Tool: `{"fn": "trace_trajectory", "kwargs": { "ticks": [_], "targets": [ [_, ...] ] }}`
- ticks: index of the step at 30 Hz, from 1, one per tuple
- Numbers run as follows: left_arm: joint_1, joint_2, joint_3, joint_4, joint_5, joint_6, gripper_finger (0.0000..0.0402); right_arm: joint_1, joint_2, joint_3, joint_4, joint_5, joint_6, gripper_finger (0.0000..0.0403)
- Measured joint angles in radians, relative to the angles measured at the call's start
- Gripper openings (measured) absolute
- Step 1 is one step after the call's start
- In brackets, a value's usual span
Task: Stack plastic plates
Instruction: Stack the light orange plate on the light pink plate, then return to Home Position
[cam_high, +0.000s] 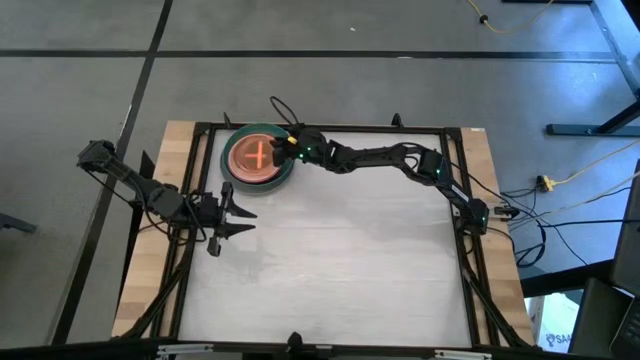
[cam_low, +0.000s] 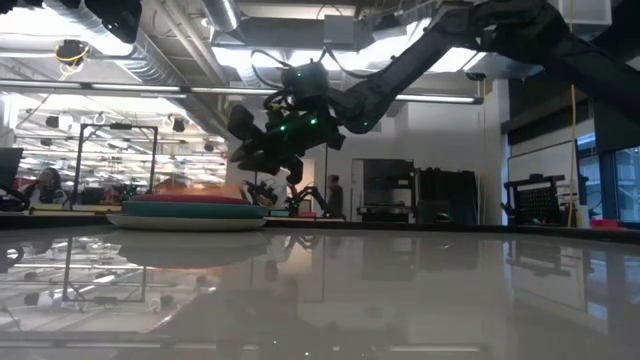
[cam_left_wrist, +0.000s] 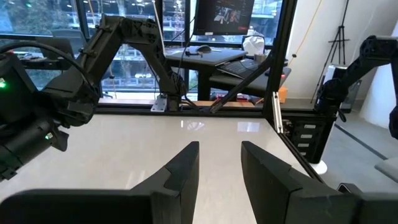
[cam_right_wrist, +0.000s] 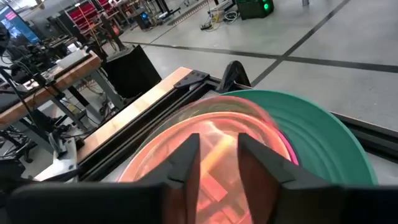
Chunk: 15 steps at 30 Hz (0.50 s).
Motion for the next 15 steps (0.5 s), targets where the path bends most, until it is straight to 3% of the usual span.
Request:
{"fn": "trace_trajectory", "kwargs": {
  "ticks": [4,10,15],
  "targets": [
    [0.000,0.000,0.000,0.000,0.000,0.000,0.0112,0.000,-0.003,0.000,-0.004,-0.015,-0.029,0.0128],
    [0.000,0.000,0.000,-0.001,0.000,0.001,0.0112,0.000,-0.069,0.000,-0.040,-0.073,-0.135,0.0134],
    [0.000,0.000,0.000,-0.011,-0.001,0.003,0.0112,0.000,-0.154,0.000,-0.160,-0.209,-0.269,0.0126]
  ]
}}
